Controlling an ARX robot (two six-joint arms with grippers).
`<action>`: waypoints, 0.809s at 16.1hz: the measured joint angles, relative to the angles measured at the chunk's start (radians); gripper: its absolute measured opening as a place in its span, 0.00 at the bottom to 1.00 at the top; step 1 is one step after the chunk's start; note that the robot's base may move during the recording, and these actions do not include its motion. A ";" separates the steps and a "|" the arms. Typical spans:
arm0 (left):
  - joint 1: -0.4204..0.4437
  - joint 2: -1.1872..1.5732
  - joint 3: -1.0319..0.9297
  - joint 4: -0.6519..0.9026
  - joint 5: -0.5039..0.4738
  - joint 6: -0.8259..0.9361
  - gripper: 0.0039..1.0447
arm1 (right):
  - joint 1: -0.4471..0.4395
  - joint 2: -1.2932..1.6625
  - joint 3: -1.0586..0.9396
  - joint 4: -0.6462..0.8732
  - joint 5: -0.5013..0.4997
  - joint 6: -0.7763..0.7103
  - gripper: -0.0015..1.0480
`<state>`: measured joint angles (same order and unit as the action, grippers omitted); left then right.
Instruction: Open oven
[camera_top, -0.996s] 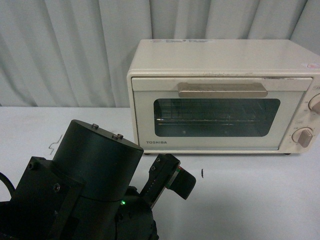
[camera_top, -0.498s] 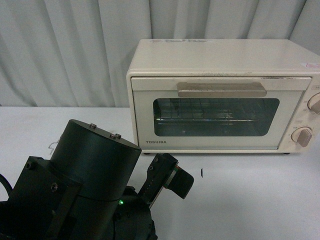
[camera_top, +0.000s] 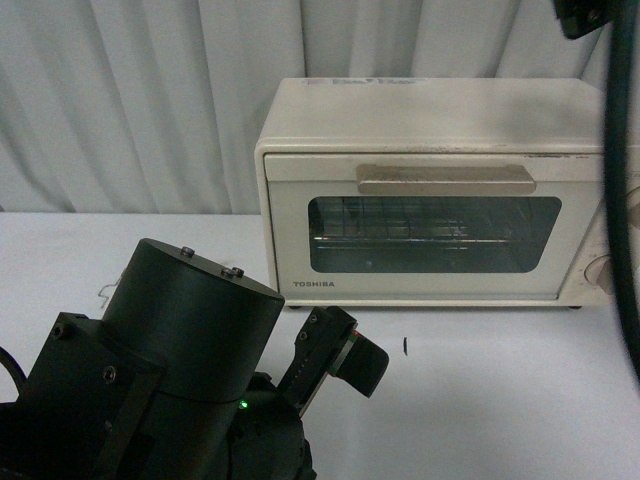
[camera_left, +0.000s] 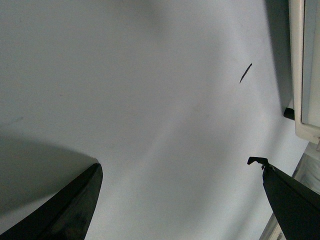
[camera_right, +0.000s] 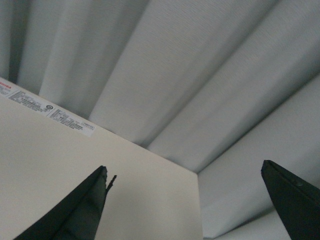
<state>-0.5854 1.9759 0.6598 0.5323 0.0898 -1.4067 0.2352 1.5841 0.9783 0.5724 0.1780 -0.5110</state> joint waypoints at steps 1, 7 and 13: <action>0.000 0.000 0.000 0.000 0.000 0.000 0.94 | 0.018 0.020 0.019 -0.005 -0.014 -0.109 0.83; 0.000 0.000 0.000 0.000 0.000 0.000 0.94 | 0.047 0.104 0.034 -0.024 -0.116 -0.548 0.28; 0.000 0.000 0.000 0.000 0.000 0.000 0.94 | 0.109 0.076 -0.065 -0.207 -0.236 -0.673 0.02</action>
<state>-0.5854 1.9759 0.6598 0.5323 0.0898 -1.4067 0.3447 1.6604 0.9134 0.3656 -0.0578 -1.1839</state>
